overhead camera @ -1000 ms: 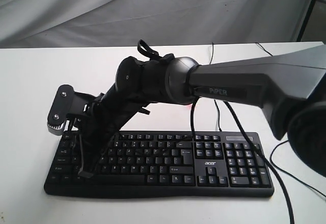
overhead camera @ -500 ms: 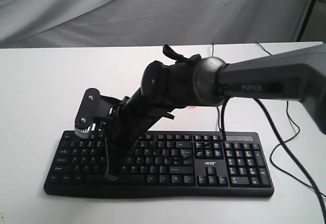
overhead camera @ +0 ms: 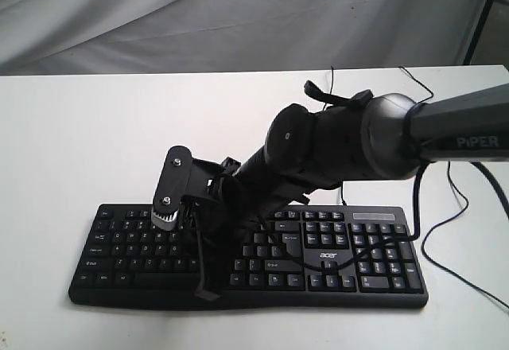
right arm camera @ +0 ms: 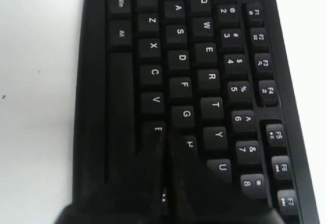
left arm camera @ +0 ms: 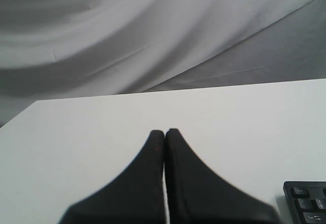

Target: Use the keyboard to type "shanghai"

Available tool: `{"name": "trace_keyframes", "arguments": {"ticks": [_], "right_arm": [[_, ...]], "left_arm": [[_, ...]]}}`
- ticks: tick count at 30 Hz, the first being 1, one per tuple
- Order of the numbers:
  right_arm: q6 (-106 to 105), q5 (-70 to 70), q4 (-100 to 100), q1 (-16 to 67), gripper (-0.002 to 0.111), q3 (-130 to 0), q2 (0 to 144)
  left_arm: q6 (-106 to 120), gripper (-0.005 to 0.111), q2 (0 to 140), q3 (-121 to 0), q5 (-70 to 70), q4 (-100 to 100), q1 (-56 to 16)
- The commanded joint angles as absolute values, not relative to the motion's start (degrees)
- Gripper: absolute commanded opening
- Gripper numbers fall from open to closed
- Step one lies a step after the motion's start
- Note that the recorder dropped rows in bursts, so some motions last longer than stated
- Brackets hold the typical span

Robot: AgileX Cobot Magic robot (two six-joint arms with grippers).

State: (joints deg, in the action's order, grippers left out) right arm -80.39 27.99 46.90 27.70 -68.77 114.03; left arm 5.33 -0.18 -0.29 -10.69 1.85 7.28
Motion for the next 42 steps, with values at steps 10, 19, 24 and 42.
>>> {"name": "trace_keyframes", "arguments": {"ticks": [10,19,24,42], "right_arm": [[-85.5,27.8,51.8,27.3,0.0,-67.8,113.6],[-87.4,28.0,52.9,27.2,0.0,-67.8,115.8],[-89.4,28.0,54.9,27.2,0.0,-67.8,116.4],[-89.9,27.4,54.8,27.2,0.0,-67.8,117.1]], "left_arm": [[5.2,0.001,0.0,0.0,-10.3,1.8,7.1],[5.2,0.001,0.0,0.0,-10.3,1.8,7.1],[5.2,0.001,0.0,0.0,-10.3,1.8,7.1],[5.2,0.001,0.0,0.0,-10.3,1.8,7.1]]}}
